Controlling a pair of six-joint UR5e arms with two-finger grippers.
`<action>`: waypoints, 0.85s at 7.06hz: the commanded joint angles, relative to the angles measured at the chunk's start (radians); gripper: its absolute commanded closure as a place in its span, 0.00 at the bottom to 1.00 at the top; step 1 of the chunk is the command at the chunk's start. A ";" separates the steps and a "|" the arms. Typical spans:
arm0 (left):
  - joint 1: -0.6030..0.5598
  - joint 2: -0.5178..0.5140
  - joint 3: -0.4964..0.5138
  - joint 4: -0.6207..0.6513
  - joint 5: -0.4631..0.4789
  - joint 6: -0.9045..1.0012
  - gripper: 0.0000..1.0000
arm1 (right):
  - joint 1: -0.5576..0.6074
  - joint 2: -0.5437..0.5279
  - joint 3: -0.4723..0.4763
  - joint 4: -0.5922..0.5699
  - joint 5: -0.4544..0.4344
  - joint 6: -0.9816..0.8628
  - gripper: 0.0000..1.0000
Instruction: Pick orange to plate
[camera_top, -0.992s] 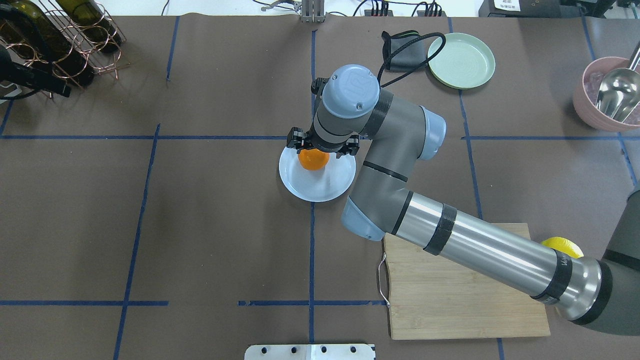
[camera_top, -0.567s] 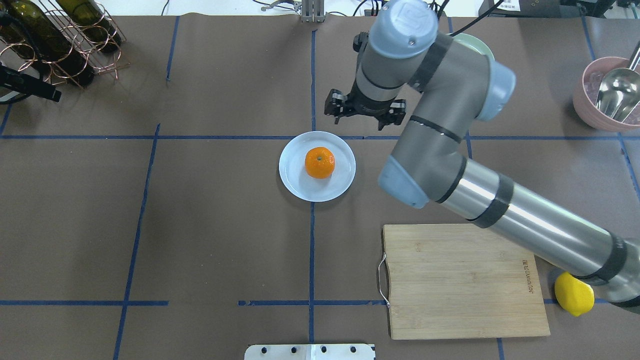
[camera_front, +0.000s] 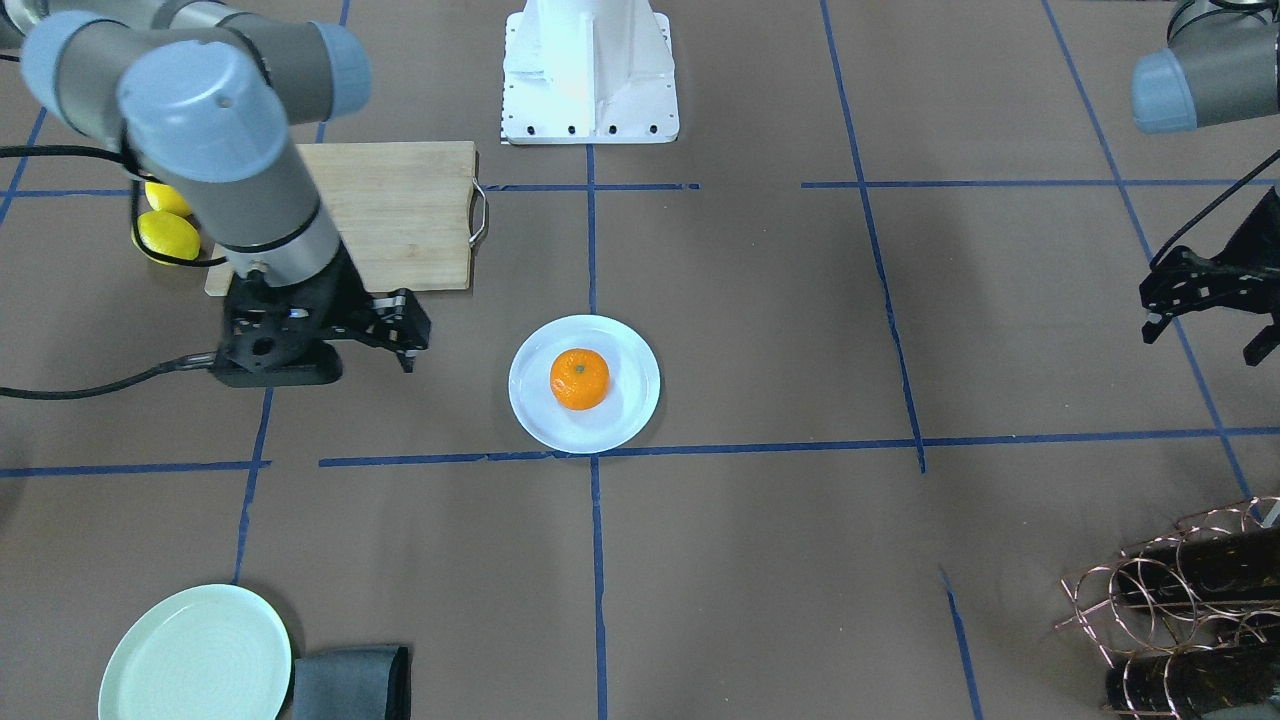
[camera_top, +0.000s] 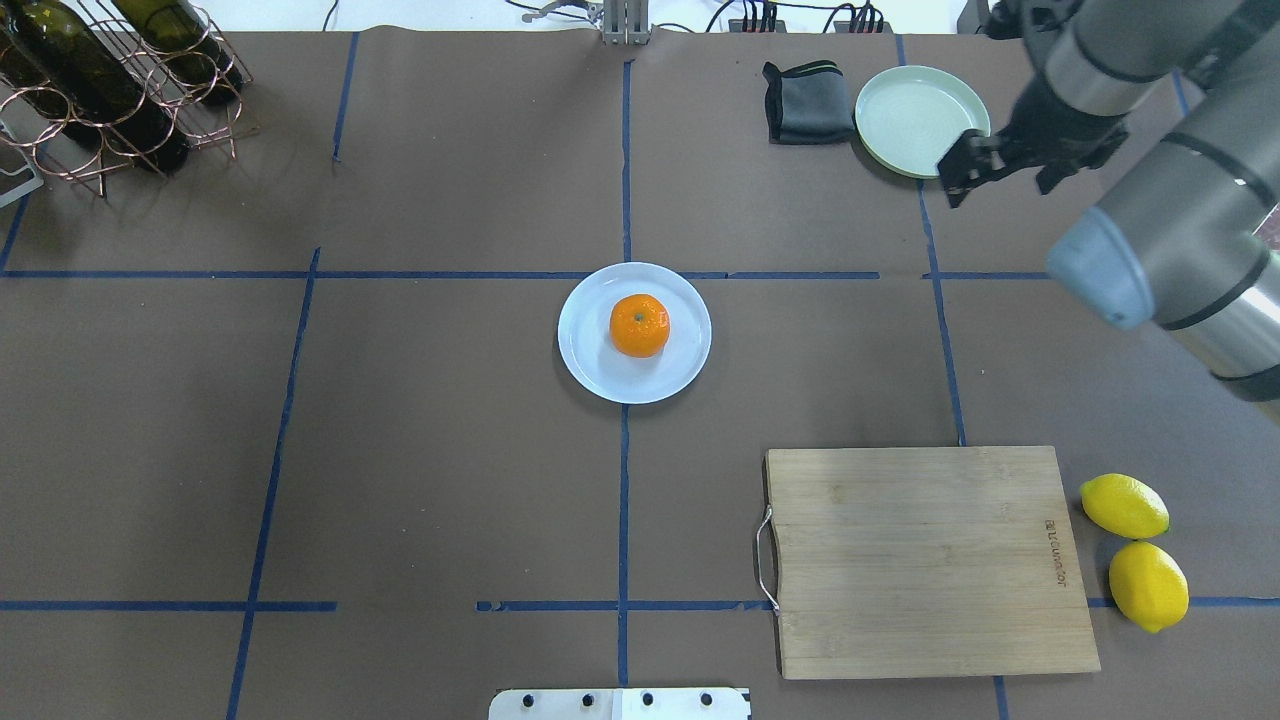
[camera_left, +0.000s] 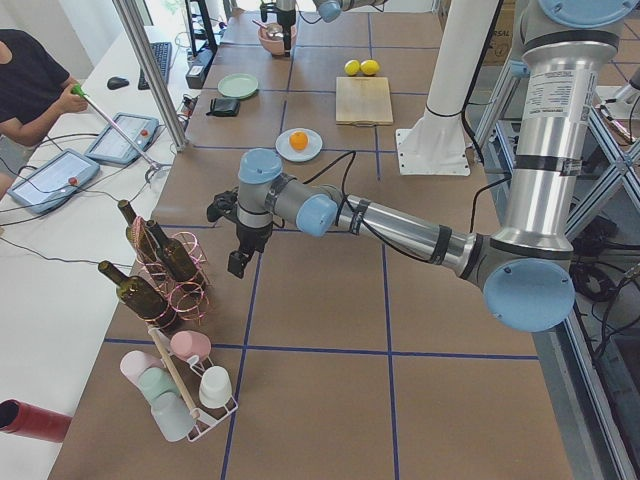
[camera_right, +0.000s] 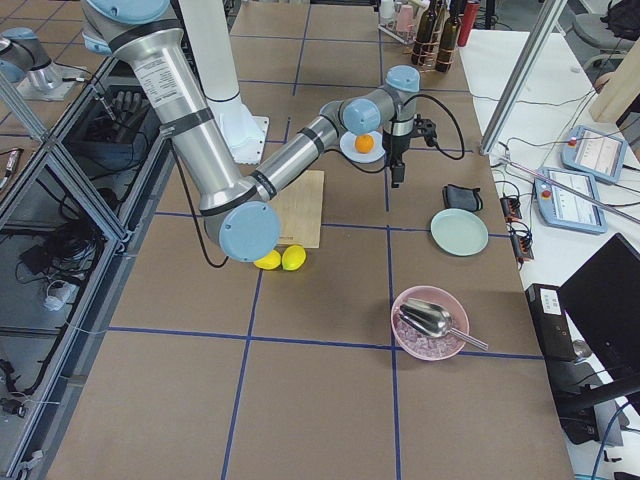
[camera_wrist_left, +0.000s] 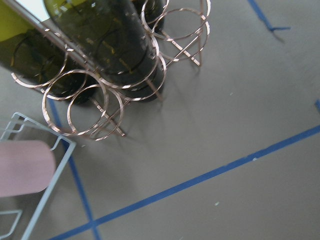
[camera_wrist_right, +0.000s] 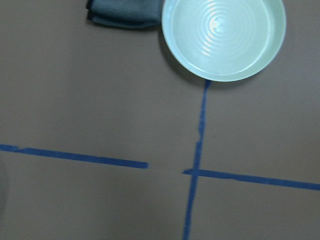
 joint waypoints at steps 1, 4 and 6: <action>-0.174 0.035 0.005 0.194 -0.135 0.191 0.00 | 0.175 -0.148 -0.002 0.003 0.118 -0.279 0.00; -0.234 0.071 0.037 0.255 -0.141 0.195 0.00 | 0.360 -0.337 -0.048 0.006 0.155 -0.643 0.00; -0.234 0.071 0.064 0.250 -0.140 0.195 0.00 | 0.460 -0.396 -0.090 0.010 0.164 -0.750 0.00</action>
